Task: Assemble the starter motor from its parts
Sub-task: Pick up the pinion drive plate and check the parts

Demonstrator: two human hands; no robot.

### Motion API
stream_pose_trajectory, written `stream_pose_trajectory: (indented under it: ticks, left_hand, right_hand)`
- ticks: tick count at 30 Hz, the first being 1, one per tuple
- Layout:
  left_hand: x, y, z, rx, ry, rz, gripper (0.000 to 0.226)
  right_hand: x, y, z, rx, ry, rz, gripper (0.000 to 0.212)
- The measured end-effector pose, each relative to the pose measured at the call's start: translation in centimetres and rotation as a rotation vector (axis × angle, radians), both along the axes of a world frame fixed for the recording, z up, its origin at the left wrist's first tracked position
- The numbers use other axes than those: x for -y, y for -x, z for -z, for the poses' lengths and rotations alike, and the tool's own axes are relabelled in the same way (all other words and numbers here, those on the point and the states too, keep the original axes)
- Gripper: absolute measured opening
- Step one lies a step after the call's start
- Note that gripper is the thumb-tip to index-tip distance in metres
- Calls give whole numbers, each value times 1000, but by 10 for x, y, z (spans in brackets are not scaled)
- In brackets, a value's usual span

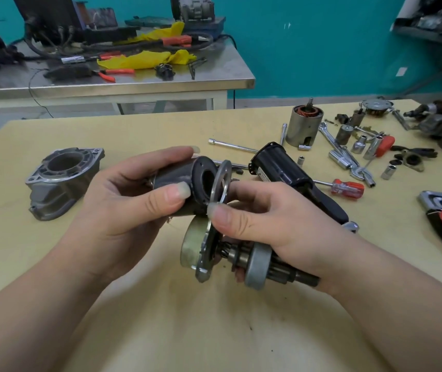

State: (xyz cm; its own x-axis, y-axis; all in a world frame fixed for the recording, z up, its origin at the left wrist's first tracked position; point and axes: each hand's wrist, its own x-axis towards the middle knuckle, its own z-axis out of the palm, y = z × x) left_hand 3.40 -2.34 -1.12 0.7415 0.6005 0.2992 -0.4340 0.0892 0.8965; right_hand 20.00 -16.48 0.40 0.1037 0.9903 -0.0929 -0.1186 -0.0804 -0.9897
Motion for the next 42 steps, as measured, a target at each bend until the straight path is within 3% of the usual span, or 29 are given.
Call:
stream_pose_trajectory:
  ticks: [5, 17, 20, 26, 30, 31, 35, 39, 42]
  left_hand:
    - [-2, 2, 1, -24, -117, -51, 54]
    - [-1, 3, -2, -7, -192, 8, 42]
    - [-3, 4, -4, -79, -274, -24, 45]
    - [-14, 13, -12, -276, -612, -85, 54]
    - [-15, 8, -19, -446, -1082, -75, 61]
    - [-14, 7, -19, -502, -1125, -58, 65]
    - [-2, 5, -22, -583, -888, -19, 67]
    - [15, -7, -23, -552, -671, -226, 37]
    - [18, -10, -24, -481, -463, -304, 27]
  right_hand:
    - [-1, -2, 3, 0, 13, -13, 41]
    - [-3, -9, 4, -66, 109, -120, 47]
    - [-3, -11, 6, -114, 120, -150, 47]
    - [-4, -12, 9, -66, 166, -195, 42]
    - [-4, -12, 5, -106, 202, -193, 33]
    - [-6, -13, 3, -104, 216, -175, 32]
    - [-14, -15, -8, 93, 258, -138, 39]
    - [-21, -9, -21, 226, 295, -170, 35]
    - [-25, -4, -34, 235, 309, -167, 32]
